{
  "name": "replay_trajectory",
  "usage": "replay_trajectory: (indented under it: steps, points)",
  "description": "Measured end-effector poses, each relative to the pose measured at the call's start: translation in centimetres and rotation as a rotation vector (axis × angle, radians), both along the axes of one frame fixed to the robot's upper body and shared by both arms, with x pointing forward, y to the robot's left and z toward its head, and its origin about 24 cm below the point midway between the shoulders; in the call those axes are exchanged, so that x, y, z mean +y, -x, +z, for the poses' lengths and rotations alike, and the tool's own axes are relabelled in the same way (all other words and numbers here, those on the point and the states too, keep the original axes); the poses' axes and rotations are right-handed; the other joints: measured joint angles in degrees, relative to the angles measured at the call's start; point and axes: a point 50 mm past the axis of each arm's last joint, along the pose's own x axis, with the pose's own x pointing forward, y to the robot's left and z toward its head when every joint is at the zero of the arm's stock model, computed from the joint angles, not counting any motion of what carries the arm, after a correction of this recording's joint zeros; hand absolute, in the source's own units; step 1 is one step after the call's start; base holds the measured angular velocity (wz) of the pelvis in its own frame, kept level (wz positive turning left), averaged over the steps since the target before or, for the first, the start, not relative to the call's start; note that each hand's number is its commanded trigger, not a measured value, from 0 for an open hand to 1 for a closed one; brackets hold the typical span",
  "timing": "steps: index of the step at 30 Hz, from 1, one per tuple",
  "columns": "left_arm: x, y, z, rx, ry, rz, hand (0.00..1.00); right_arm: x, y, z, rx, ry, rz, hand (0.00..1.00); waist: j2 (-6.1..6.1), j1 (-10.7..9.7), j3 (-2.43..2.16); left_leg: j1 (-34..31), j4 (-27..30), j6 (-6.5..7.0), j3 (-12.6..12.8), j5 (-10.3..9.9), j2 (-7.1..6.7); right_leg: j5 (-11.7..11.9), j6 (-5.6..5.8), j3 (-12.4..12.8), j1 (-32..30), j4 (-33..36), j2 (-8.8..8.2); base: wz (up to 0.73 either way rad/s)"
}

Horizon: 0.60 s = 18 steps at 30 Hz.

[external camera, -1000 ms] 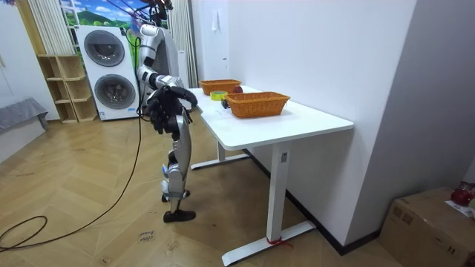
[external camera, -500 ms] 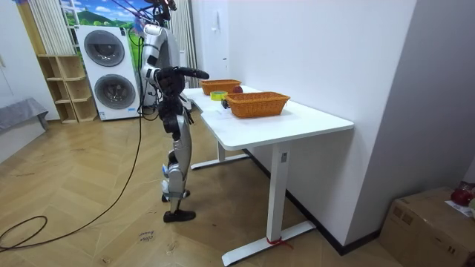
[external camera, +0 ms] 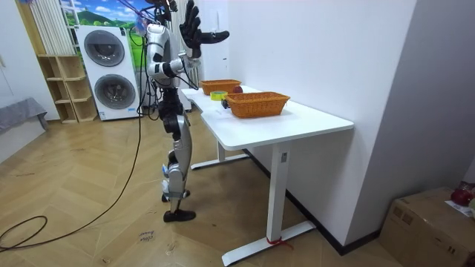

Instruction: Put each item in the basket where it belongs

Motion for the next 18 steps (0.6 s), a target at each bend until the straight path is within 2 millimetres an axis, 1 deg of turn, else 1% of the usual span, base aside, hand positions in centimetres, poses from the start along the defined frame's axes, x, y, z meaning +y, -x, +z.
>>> replay_trajectory:
  steps: [2, 5, 7, 9, 10, 12, 17, 18]
  points:
    - [0.0, 0.0, 0.0, 0.002, 0.005, -0.001, 0.00, 0.1, -0.2, 0.0, 0.010, 0.006, 0.024, 0.00, -0.14, 0.3, -0.01, 0.0, 0.0, 0.00, 0.0, 0.0, -0.02, 0.0, 0.00, 0.0, 0.1, 0.0, -0.03, 0.00]
    - [0.0, 0.1, 0.0, 0.009, 0.004, 0.001, 0.00, 0.4, -1.0, 0.3, 0.015, 0.015, 0.071, 0.00, -0.36, 0.6, 0.01, 0.1, 0.0, 0.03, 0.0, 0.0, -0.08, 0.0, 0.00, 0.1, 0.1, 0.0, -0.06, 0.00]
    - [0.0, 0.2, -0.1, 0.014, 0.005, 0.003, 0.00, 0.6, -1.7, 0.8, 0.008, 0.032, 0.108, 0.00, -0.41, 0.9, 0.05, 0.4, 0.0, 0.04, 0.1, 0.0, -0.09, 0.0, 0.00, 0.2, 0.3, 0.0, -0.04, -0.02]
    - [0.0, 0.5, -0.1, 0.026, 0.009, 0.007, 0.00, 0.8, -2.0, 1.3, 0.006, 0.048, 0.132, 0.00, -0.37, 1.1, 0.12, 0.7, -0.1, 0.04, 0.1, 0.0, -0.05, 0.0, 0.00, 0.2, 0.6, 0.0, -0.02, 0.00]
    - [-0.1, 0.8, -0.2, 0.040, 0.011, 0.011, 0.00, 1.1, -2.3, 1.6, 0.000, 0.060, 0.157, 0.00, -0.36, 1.2, 0.24, 0.9, -0.1, 0.04, 0.1, 0.0, -0.04, 0.0, 0.00, 0.2, 0.7, 0.0, -0.01, 0.00]
    - [-0.1, 1.0, -0.2, 0.050, 0.012, 0.013, 0.00, 1.4, -2.9, 1.9, 0.001, 0.071, 0.189, 0.00, -0.47, 1.1, 0.31, 0.9, -0.2, 0.04, 0.0, 0.0, -0.03, 0.0, 0.00, 0.2, 0.8, 0.0, -0.01, 0.00]
    - [-0.2, 0.9, -0.3, 0.055, 0.013, 0.002, 0.00, 2.2, -3.8, 2.2, 0.001, 0.086, 0.259, 0.00, -0.56, 1.8, 0.31, 0.9, -0.3, 0.03, 0.0, 0.0, -0.02, 0.0, 0.00, 0.0, 0.9, 0.0, -0.03, 0.01]
    - [-0.3, 1.0, -0.3, 0.058, 0.014, 0.002, 0.00, 2.6, -3.9, 2.5, -0.007, 0.097, 0.278, 0.00, -0.48, 1.9, 0.32, 0.8, -0.3, 0.03, -0.1, 0.0, -0.01, 0.0, 0.00, -0.1, 0.9, 0.0, -0.04, 0.04]
